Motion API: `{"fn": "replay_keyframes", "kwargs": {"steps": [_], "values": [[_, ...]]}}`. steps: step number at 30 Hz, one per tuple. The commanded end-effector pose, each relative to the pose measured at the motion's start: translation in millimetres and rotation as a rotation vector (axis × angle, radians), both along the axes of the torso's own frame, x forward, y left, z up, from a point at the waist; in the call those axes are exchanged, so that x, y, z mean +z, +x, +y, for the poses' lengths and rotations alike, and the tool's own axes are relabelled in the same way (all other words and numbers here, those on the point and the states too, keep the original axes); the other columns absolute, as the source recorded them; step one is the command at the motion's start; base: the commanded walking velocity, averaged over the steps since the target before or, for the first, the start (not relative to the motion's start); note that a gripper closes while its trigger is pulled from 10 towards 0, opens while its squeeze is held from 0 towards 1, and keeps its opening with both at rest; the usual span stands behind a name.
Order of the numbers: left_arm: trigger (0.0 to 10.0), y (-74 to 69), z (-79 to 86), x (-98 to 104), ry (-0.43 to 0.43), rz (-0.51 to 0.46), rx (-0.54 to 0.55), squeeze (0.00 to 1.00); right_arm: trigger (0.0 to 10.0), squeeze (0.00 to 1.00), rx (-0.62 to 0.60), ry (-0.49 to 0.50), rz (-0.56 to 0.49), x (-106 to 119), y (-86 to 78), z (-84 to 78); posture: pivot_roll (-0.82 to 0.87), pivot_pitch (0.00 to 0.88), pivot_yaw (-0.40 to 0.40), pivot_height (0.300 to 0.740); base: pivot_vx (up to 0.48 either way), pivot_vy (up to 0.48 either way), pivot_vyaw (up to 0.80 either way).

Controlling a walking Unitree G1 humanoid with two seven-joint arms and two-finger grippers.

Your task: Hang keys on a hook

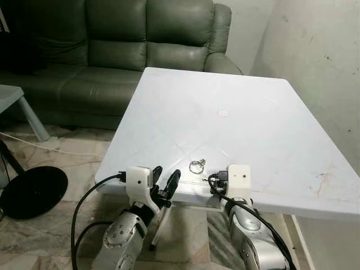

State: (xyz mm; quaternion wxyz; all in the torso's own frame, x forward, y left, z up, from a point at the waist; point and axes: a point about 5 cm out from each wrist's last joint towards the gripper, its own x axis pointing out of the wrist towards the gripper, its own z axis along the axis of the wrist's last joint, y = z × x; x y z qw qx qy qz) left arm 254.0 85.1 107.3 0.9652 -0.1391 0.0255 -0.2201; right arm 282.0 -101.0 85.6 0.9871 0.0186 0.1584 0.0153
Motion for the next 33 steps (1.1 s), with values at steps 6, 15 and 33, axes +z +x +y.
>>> {"fn": "replay_keyframes", "kwargs": {"steps": [6,15,33], "values": [[10.0,-1.3,-2.2,5.2,-0.007,-0.014,-0.001,0.00,10.0,0.00,0.009,0.071,0.040,-1.6,-0.8,16.9,0.10,0.045,-0.073,0.740,0.000,0.000,0.00],[10.0,-1.3,-2.9,5.6,-0.008,-0.014,-0.001,0.00,10.0,0.00,-0.011,0.078,0.046,-0.2,2.0,18.2,0.11,0.047,-0.074,0.740,0.000,0.000,0.00],[10.0,-1.8,-3.8,6.4,-0.009,-0.015,-0.003,0.00,10.0,0.00,-0.079,0.091,0.043,2.0,7.5,14.3,0.11,0.046,-0.074,0.740,0.000,0.000,0.00]]}}
